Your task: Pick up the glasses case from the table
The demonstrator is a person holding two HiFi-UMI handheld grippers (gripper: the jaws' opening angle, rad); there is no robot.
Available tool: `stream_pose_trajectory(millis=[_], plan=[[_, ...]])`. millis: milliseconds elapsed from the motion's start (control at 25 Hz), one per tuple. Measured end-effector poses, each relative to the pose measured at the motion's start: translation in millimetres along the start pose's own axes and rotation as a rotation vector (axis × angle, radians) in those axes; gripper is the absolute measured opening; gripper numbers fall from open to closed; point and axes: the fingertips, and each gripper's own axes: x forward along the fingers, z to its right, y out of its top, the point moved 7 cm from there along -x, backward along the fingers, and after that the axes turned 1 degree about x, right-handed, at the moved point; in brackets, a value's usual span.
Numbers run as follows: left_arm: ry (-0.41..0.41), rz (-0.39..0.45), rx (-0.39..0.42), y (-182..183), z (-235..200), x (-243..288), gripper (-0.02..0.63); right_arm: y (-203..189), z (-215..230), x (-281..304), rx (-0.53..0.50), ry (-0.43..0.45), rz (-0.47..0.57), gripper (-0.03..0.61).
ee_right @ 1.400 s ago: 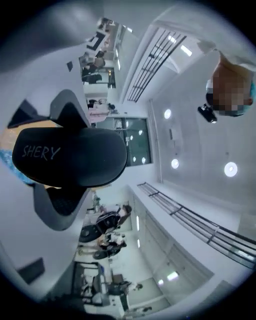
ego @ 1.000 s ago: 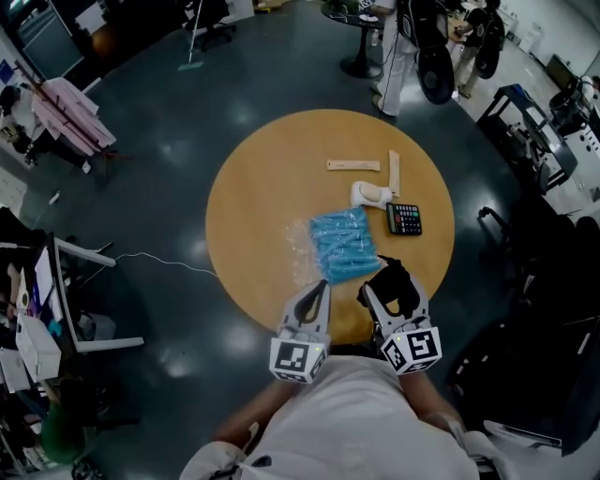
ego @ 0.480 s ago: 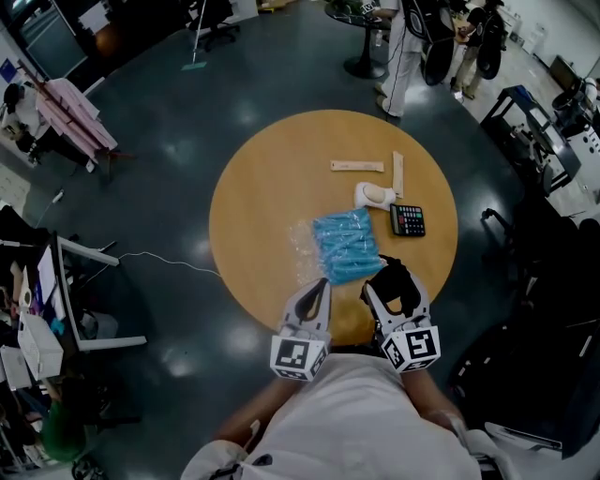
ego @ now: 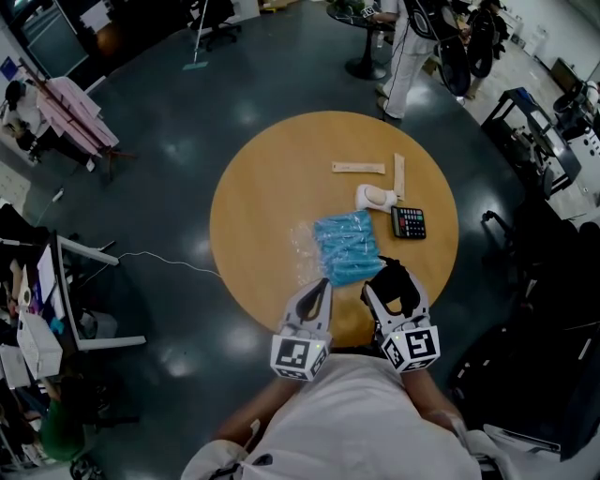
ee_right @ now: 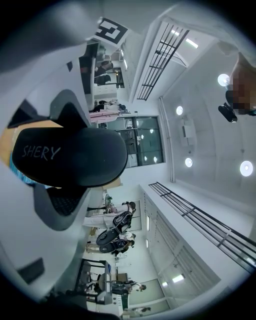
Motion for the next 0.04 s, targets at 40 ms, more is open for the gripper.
stream_pose_trajectory(millis=[40], plan=[[-0.001, -0.001, 0.000, -0.2, -0.4, 0.3, 0.006, -0.5, -0.2, 0.6, -0.001, 0.001, -0.002, 0.336]])
